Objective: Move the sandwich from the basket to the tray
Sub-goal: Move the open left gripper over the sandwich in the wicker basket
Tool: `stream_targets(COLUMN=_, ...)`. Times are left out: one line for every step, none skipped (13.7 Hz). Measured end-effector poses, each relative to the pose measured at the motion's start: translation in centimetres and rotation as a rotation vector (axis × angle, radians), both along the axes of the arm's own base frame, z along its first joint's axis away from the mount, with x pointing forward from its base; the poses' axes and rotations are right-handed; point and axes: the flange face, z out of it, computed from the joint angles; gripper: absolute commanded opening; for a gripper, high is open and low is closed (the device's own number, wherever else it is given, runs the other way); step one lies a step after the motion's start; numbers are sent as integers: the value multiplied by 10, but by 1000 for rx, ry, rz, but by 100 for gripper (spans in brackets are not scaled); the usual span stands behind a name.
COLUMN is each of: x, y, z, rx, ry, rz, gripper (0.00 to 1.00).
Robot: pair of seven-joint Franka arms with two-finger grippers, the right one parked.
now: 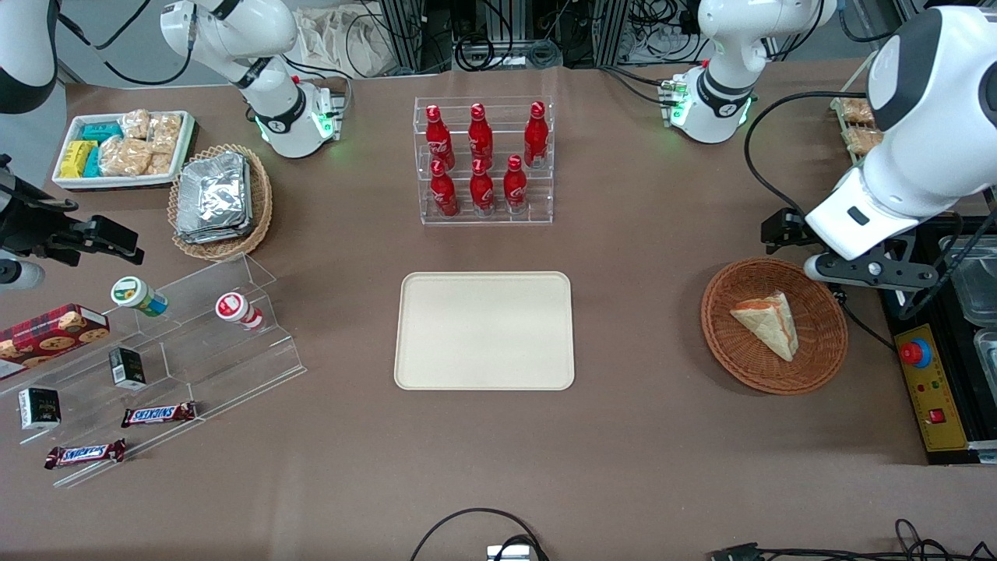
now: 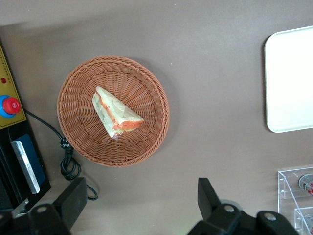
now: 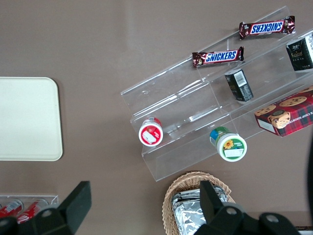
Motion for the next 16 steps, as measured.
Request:
stream_targets(x=0, y=1, z=0, rx=0, ry=5, rz=-2, gripper=100)
stream_targets(x=-1, y=3, z=-2, rx=2, ry=15, rz=1, gripper=100)
stream_targets(x=-1, y=6, z=-2, rx=3, ry=24, rz=6, gripper=100)
stream_targets(x=-1, y=9, z=-3, rx=5, ry=36, rz=11, gripper=100)
stream_targets(x=-1, y=13, z=-7, rx=7, ry=60, rz=16, gripper=100)
stream_targets(x=1, y=16, z=-15, rx=10, ry=87, rz=28, gripper=100)
stream_targets(x=4, y=22, z=-26, rx=12, ry=109, rz=49, gripper=100)
stream_targets(x=8, y=30, z=-39, rx=14, ry=132, rz=73, gripper=100)
stream_targets(x=11, y=39, z=-54, rx=17, ry=147, rz=103, gripper=100)
stream_targets(x=13, y=48, z=-72, rx=22, ry=144, rz=154, gripper=100)
stream_targets(x=15, y=58, z=-89, rx=27, ry=130, rz=213, gripper=100)
stream_targets(x=15, y=67, z=-107, rx=28, ry=116, rz=258, gripper=100)
stream_targets(x=14, y=74, z=-124, rx=28, ry=99, rz=294, gripper=100)
stream_targets(x=13, y=79, z=-140, rx=29, ry=78, rz=336, gripper=100)
stream_targets(x=11, y=85, z=-157, rx=30, ry=59, rz=386, gripper=100)
stream_targets(x=7, y=93, z=-174, rx=28, ry=42, rz=426, gripper=100)
